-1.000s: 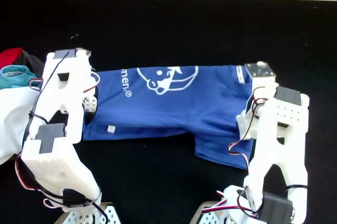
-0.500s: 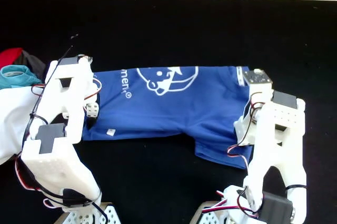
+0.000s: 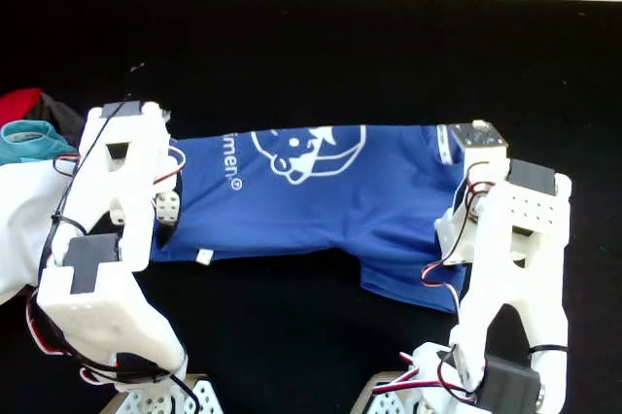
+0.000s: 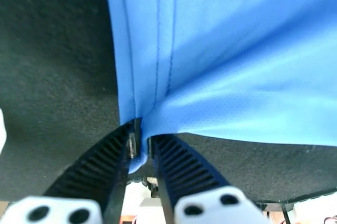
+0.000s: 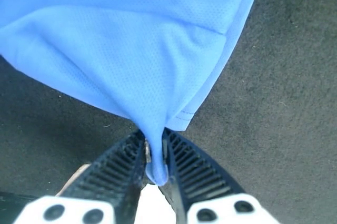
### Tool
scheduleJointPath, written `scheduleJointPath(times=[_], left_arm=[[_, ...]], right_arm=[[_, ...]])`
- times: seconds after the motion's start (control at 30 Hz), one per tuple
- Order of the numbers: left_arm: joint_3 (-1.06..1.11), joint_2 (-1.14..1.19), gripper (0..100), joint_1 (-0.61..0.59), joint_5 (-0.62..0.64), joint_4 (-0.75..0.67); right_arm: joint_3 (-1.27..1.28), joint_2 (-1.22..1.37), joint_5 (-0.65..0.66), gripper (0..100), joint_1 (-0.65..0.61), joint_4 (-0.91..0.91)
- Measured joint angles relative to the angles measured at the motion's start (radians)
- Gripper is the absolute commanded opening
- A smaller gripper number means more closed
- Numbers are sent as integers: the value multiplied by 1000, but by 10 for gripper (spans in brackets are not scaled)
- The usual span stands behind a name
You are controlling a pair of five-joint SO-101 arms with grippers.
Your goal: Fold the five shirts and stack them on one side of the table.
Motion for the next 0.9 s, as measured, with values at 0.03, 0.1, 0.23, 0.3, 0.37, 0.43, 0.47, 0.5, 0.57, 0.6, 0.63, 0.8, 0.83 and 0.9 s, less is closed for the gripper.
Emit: scheduleJointPath(times=[0.03, 0.1, 0.23, 0.3, 0.37, 0.43, 0.47, 0.5, 0.57, 0.6, 0.63, 0.8, 0.83, 0.9], left_arm=[[5, 0, 9, 0, 0, 0], [9, 0, 10, 0, 0, 0], [9, 0, 27, 0, 0, 0], [9, 0, 78, 0, 0, 0], [9, 0, 131, 0, 0, 0], [9, -2, 158, 0, 0, 0], [9, -5, 161, 0, 0, 0], [9, -6, 161, 0, 0, 0], [-6, -9, 161, -2, 0, 0], [-23, -9, 161, -2, 0, 6], [-46, -9, 161, -6, 0, 20], [-253, -9, 160, -44, 0, 127], [-301, -9, 157, -51, 0, 140], [-377, -9, 96, -58, 0, 147]], right_arm=[[0, 0, 0, 5, 0, 0], [0, 0, 0, 5, 0, 0], [5, 0, 0, 5, 0, 0], [17, 0, 0, 12, 0, 3], [20, 0, 0, 55, 0, 2], [20, 0, 0, 115, 0, 6], [20, 0, 0, 140, 0, 6], [20, 0, 0, 162, 0, 6], [20, 0, 0, 180, 0, 6], [20, 0, 0, 180, 0, 6], [20, 0, 0, 180, 0, 6], [-68, 0, 0, 179, 0, 83], [-107, 0, 0, 165, 0, 87], [-190, 0, 0, 82, 0, 77]])
